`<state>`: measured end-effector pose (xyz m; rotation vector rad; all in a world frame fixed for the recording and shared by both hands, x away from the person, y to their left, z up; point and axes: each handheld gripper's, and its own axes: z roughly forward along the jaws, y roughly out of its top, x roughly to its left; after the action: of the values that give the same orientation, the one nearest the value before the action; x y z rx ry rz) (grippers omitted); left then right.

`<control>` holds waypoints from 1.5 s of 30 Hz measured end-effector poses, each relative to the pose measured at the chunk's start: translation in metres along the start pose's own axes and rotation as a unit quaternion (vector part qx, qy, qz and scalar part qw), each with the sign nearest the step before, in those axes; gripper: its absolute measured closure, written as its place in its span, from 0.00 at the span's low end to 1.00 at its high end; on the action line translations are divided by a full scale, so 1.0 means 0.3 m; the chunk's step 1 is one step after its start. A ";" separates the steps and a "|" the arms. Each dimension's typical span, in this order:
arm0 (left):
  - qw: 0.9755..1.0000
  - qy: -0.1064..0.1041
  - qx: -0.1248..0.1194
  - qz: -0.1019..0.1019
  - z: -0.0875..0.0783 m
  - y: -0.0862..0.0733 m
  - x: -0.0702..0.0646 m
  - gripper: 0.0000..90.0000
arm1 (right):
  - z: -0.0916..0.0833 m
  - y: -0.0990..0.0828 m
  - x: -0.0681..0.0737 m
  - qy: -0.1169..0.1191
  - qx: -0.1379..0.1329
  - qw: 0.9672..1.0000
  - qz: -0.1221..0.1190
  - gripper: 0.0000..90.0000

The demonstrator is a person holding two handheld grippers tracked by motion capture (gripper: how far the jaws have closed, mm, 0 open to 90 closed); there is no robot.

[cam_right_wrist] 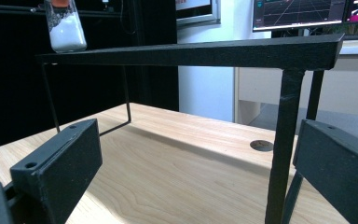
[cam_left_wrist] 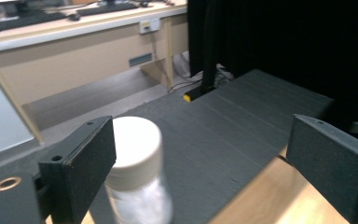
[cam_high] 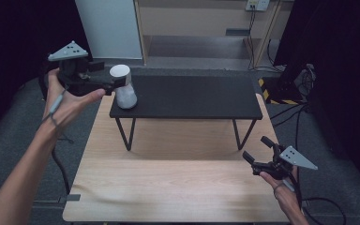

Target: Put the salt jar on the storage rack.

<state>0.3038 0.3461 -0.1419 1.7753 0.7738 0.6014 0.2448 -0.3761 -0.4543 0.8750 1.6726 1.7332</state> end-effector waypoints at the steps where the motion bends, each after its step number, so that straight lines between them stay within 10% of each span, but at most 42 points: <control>1: 1.000 -0.006 -0.003 0.001 -0.015 -0.009 -0.008 0.07 | 0.001 0.000 0.001 0.001 0.000 1.000 0.000 0.01; 17: 0.996 -0.075 -0.042 -0.002 -0.146 -0.188 -0.059 0.08 | 0.003 0.001 0.008 0.001 0.002 1.000 -0.002 0.01; 45: 0.995 -0.090 -0.041 0.019 -0.126 -0.197 -0.081 0.09 | 0.003 0.000 0.005 0.001 0.002 1.000 0.000 0.01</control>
<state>0.2479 0.3653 -0.1868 1.7444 0.5853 0.4836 0.2445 -0.3742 -0.4541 0.8751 1.6787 1.7303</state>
